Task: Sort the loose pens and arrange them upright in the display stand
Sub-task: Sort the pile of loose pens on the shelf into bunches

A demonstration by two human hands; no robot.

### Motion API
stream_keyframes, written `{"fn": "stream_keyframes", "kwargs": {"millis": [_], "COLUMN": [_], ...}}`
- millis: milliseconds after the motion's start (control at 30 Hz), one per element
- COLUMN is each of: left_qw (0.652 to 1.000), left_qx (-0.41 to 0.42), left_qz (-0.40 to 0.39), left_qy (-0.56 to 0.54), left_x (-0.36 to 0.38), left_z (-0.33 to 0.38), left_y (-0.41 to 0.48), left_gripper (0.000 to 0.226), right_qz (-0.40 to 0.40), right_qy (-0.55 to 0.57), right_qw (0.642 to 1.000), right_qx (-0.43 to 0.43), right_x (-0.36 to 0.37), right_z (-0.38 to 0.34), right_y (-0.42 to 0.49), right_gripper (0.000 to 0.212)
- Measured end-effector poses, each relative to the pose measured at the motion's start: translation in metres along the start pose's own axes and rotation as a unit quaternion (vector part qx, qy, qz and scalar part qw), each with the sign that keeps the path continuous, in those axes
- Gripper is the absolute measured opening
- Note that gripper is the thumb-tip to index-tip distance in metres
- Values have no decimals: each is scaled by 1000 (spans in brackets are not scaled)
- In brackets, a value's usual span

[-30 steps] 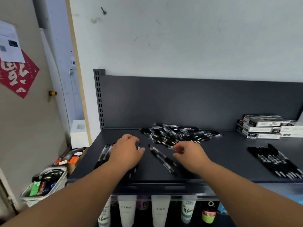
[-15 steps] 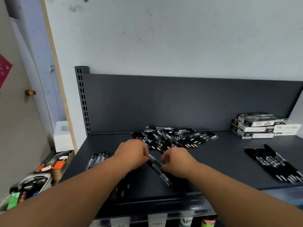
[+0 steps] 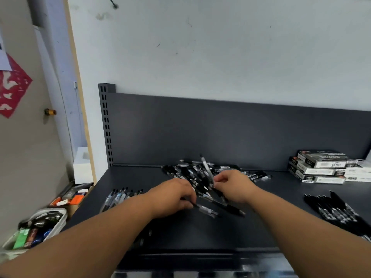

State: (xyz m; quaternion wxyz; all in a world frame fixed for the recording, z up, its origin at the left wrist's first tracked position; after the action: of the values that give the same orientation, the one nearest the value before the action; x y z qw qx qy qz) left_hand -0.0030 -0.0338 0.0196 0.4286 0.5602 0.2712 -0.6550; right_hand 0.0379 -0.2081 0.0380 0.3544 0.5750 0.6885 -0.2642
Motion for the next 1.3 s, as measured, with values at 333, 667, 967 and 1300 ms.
{"fn": "stream_keyframes", "kwargs": {"millis": [333,667,967,1300], "left_qw": [923,857,886,894], "left_qx": [-299,-448,-454,-441], "left_qz": [187,154,86,56], "left_qy": [-153,-205,-37,-56], "left_x": [-58,-55,-38,-27], "left_z": [-47,-77,-86,-86], "left_y": [-71,-145,-127,-120], "left_gripper": [22,23,55,51], "right_qz": [-189,-330,-314,-223], "right_qy": [199,214,161,6], "right_qw": [961,919,934,954], "right_qx": [-45,-36,-60,-197], "right_x": [53,117,126,122], "right_z": [-70,-121,-115,-120], "right_y": [4,-4,-3,-3], "right_gripper": [51,72,61,51]}}
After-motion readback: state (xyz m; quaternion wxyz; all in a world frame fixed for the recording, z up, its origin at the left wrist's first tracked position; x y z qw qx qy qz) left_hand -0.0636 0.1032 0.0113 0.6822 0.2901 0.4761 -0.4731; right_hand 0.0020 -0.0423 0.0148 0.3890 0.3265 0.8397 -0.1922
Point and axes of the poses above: each hand's wrist, its own y-axis towards the middle knuckle, its own x-axis out of the palm, z = x × y, the point moved 4 cm from there along y, towards the middle knuckle
